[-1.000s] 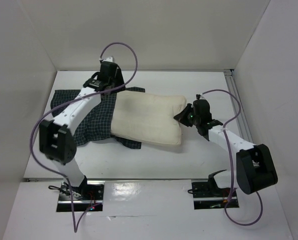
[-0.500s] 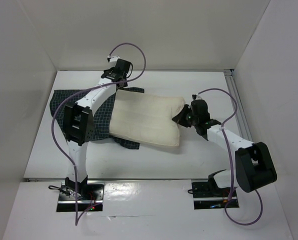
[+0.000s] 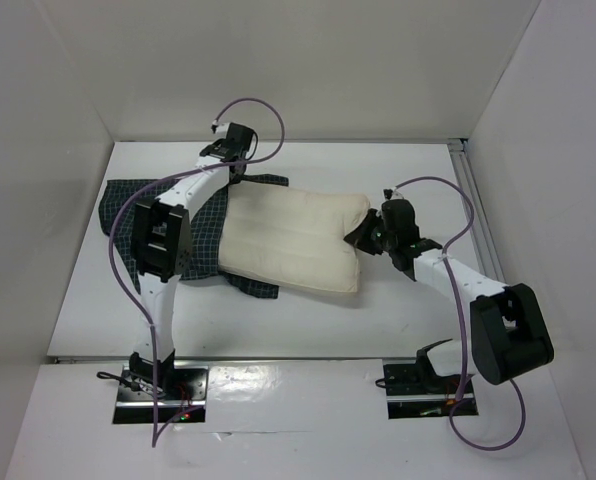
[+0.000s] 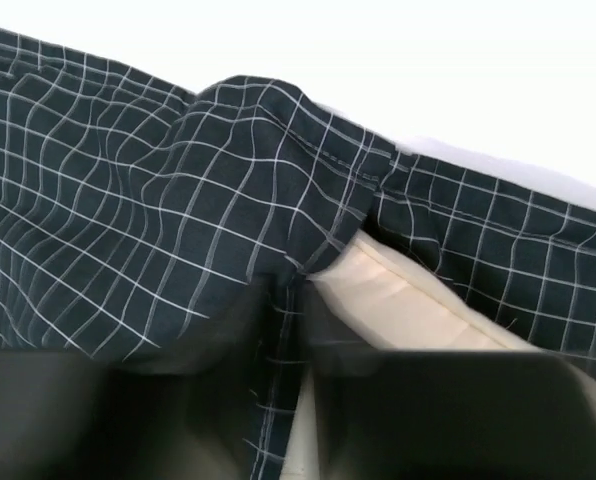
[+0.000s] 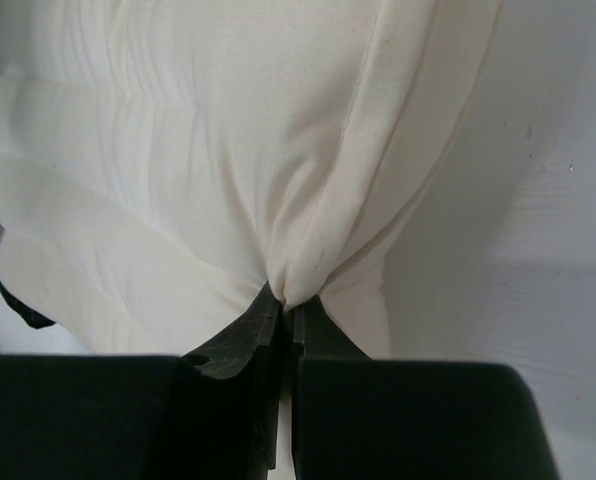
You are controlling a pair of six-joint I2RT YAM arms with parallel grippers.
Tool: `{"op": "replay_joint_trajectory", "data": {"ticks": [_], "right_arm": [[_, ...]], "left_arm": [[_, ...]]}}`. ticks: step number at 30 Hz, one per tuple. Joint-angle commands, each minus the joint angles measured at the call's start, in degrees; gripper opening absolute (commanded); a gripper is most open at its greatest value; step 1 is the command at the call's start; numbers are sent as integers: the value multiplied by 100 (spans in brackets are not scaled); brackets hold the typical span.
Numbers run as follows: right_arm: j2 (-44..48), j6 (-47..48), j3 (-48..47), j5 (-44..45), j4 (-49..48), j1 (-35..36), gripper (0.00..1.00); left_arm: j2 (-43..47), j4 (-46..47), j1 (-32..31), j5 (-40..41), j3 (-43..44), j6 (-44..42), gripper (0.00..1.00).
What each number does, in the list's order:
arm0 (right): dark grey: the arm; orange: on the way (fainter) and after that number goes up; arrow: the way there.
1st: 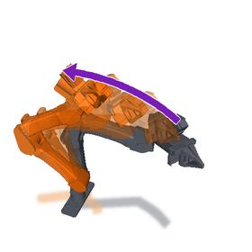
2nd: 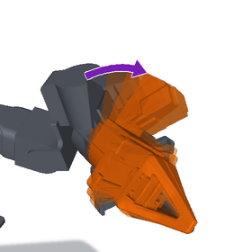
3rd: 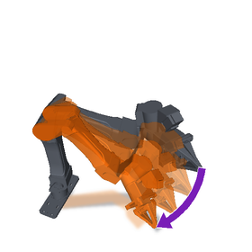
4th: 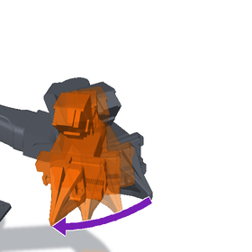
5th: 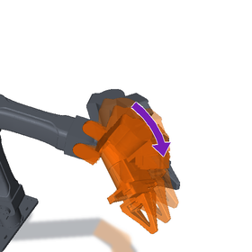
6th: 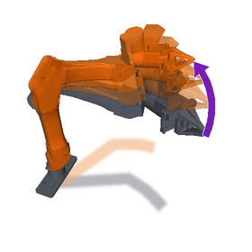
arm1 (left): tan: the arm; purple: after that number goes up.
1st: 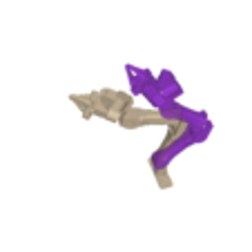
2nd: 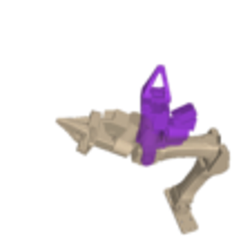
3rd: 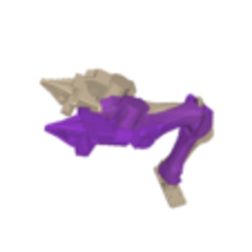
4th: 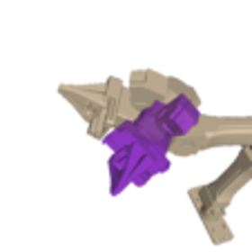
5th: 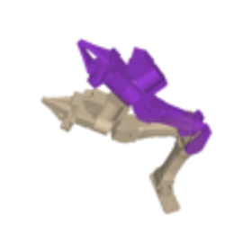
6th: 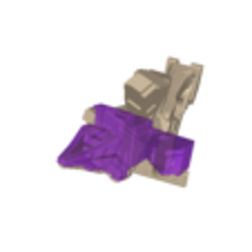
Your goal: Put the pillow into the pillowcase
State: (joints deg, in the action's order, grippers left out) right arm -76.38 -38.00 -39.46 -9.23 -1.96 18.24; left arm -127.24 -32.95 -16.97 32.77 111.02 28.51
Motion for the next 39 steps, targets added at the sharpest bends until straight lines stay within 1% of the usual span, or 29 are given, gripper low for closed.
{"op": "replay_joint_trajectory", "data": {"ticks": [1,2,4,5,6,8,10,12,13,14,15,16,17,19,20,22,23,25,26,27,29,31,32,34,35,36,37,38,39], "right_arm": [[-9,64,-308,-105,-86,101,0],[-9,64,-308,-105,-86,101,0],[-9,64,-308,-105,-86,101,0],[-9,117,-308,-105,-86,101,0],[-9,169,-369,-105,-86,101,0],[-9,257,-369,-158,-86,101,0],[-61,328,-500,-368,-147,154,0],[-280,459,-641,-552,-410,320,0],[-359,460,-911,-692,-489,399,0],[-517,547,-1088,-772,-603,478,0],[-571,635,-1299,-825,-604,574,0],[-571,818,-1701,-660,-552,776,0],[-380,907,-1853,-580,-491,838,0],[42,960,-1934,-527,-621,839,0],[584,1031,-1820,-274,-778,839,0],[1070,1170,-1653,-9,-780,839,0],[1246,1224,-1600,209,-728,787,0],[1599,1365,-1468,378,-421,786,0],[1669,1365,-1268,579,-324,786,0],[1809,1365,-1118,581,-323,786,0],[1863,1226,-680,808,-201,786,0],[1916,1085,-362,879,-69,786,0],[1916,927,-195,880,-68,786,0],[1978,751,271,959,-68,786,0],[1978,567,412,1046,-7,786,0],[1978,505,578,1046,-7,786,0],[2039,504,641,1047,46,786,0],[2039,400,642,1047,116,786,0],[2100,398,694,1047,186,786,0]], "left_arm": [[68,-62,36,106,130,-196,25],[68,-2,36,106,209,-258,19],[68,-1,36,37,262,-329,1],[68,-1,36,36,314,-329,0],[68,-1,36,-138,315,-381,0],[260,-1,-113,-332,315,-477,0],[436,86,-288,-1025,315,-794,0],[647,140,-648,-1718,393,-1057,0],[700,140,-789,-2226,463,-1058,0],[753,140,-1077,-2545,464,-1137,0],[753,35,-1228,-2826,560,-1198,0],[832,-79,-1351,-3073,735,-1121,0],[919,-211,-1527,-3241,824,-1120,0],[1139,-553,-1581,-3522,895,-849,0],[1505,-555,-1581,-3758,799,-734,0],[1868,-616,-1581,-3761,510,-497,0],[2000,-773,-1581,-3709,508,-444,0],[2141,-984,-1581,-3533,508,-356,0],[2142,-985,-1581,-3471,412,-303,0],[2142,-933,-1581,-3471,351,-250,0],[1915,-819,-1581,-3524,280,-250,0],[1660,-503,-1643,-3602,218,-197,0],[1311,-502,-1643,-3603,340,-197,0],[949,-361,-1695,-3751,507,-197,0],[764,-361,-1695,-3874,804,-197,1],[475,-361,-1695,-4040,955,-197,8],[394,-414,-1695,-4146,1087,-197,33],[393,-466,-1695,-4200,1323,-258,52],[393,-467,-1695,-4131,1404,-258,68]]}}
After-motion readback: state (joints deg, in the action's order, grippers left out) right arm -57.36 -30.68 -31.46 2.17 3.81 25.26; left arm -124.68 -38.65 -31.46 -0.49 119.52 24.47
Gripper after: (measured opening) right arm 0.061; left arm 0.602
